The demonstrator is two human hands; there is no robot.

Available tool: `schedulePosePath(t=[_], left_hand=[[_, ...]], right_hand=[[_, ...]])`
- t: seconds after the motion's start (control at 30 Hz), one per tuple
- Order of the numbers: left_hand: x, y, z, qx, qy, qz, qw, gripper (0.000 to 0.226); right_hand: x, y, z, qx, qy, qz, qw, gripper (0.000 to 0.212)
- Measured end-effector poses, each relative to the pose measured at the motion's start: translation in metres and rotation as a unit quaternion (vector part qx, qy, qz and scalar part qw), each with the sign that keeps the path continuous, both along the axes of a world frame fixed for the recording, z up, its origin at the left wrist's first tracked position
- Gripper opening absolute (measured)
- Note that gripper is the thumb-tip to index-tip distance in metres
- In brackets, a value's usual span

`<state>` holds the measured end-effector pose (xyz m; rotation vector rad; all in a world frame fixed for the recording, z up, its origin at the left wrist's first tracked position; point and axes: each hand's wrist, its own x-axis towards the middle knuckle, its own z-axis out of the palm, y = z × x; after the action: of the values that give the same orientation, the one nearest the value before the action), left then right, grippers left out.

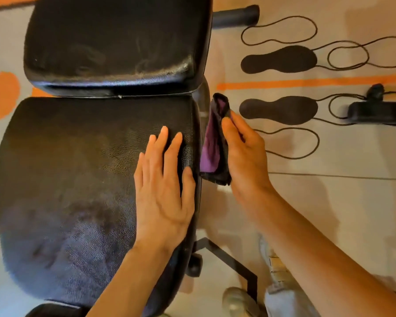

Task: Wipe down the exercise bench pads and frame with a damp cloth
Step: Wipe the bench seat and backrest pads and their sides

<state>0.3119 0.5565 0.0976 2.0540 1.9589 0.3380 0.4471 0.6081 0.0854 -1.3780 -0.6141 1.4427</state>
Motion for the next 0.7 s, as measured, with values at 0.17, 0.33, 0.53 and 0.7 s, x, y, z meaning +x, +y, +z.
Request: schedulePosePath(t=[0.17,0.33,0.53,0.7], left_hand=[[0.001,-0.002,-0.011,0.024,0.005,0.002,1.0,0.052],[0.001,-0.001,-0.014,0.032,-0.003,0.012,0.999,0.053],[0.002,-0.001,-0.013,0.024,0.01,0.014,1.0,0.055],[0.003,0.0,-0.016,0.021,0.019,0.026,0.999,0.051]], right_hand=[[-0.03,0.014,-0.012,-0.004,0.034,0.016,0.999,0.026],[-0.047,-0.049,-0.003,0.061,0.054,0.015,0.997,0.047],[-0.04,0.031,-0.022,0.053,0.005,0.025,0.998,0.041],[-0.049,-0.049,0.002,0.09,0.058,0.023,0.994,0.043]])
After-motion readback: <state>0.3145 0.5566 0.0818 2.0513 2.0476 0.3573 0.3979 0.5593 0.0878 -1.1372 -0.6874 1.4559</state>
